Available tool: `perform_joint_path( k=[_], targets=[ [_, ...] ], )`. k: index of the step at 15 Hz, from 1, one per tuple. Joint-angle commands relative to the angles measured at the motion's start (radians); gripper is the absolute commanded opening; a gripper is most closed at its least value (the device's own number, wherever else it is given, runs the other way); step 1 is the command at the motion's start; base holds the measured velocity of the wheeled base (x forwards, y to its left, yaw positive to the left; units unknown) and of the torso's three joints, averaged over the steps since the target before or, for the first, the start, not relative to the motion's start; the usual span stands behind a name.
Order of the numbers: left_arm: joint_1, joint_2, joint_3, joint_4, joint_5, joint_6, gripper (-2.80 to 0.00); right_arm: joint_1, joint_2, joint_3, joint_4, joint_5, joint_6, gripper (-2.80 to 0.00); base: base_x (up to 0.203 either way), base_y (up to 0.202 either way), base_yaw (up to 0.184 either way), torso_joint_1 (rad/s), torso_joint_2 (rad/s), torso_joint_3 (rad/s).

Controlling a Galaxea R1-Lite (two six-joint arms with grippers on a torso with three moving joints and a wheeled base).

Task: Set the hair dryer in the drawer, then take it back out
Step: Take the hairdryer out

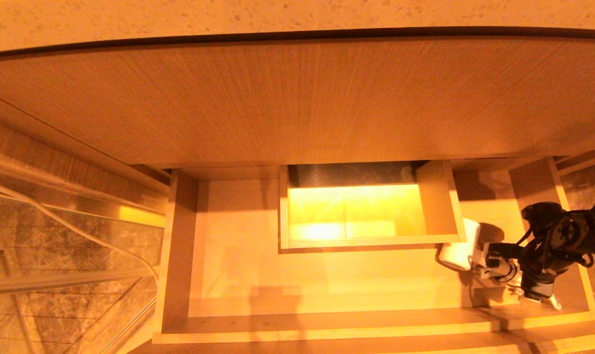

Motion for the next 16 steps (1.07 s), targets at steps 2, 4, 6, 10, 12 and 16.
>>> perform_joint_path(
  k=[2,4,6,10,12,16],
  targets=[
    [0.000,0.000,0.000,-0.001,0.001,0.000,-2.80,0.000,0.039,-0.039,-0.002,0.001,0.000,0.00,0.000,0.000,0.000,0.000,0.00,0.000],
    [0.000,0.000,0.000,-0.001,0.001,0.000,-2.80,0.001,0.056,-0.068,-0.003,0.002,0.016,0.00,0.000,0.000,0.000,0.000,0.00,0.000],
    [0.000,0.000,0.000,-0.001,0.001,0.000,-2.80,0.001,0.073,-0.085,-0.017,0.003,0.026,0.00,0.000,0.000,0.000,0.000,0.00,0.000],
    [0.000,0.000,0.000,-0.001,0.001,0.000,-2.80,0.001,0.096,-0.093,-0.072,0.003,0.026,0.00,0.000,0.000,0.000,0.000,0.00,0.000],
    [0.000,0.000,0.000,-0.001,0.001,0.000,-2.80,0.001,0.096,-0.094,-0.071,0.005,0.025,0.00,0.000,0.000,0.000,0.000,0.00,0.000],
    [0.000,0.000,0.000,-0.001,0.001,0.000,-2.80,0.001,0.099,-0.095,-0.072,0.003,0.025,0.00,0.000,0.000,0.000,0.000,0.00,0.000]
  ],
)
